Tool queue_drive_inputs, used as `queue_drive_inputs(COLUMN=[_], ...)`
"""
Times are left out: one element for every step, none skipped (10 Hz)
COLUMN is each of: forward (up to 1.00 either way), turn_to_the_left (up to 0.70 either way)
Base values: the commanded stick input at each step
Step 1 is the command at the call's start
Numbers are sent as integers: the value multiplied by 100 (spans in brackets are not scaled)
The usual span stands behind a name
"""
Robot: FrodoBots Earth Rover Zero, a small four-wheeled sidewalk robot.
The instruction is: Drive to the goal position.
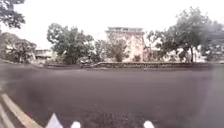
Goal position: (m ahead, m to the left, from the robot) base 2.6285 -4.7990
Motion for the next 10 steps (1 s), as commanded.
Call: queue_drive_inputs(forward=[0, 0, 0, 0, 0, 0, 0, 0, 7, 18], turn_to_the_left=[-100, -100, -100, -100, -100, -100, -100, -100, -92, -79])
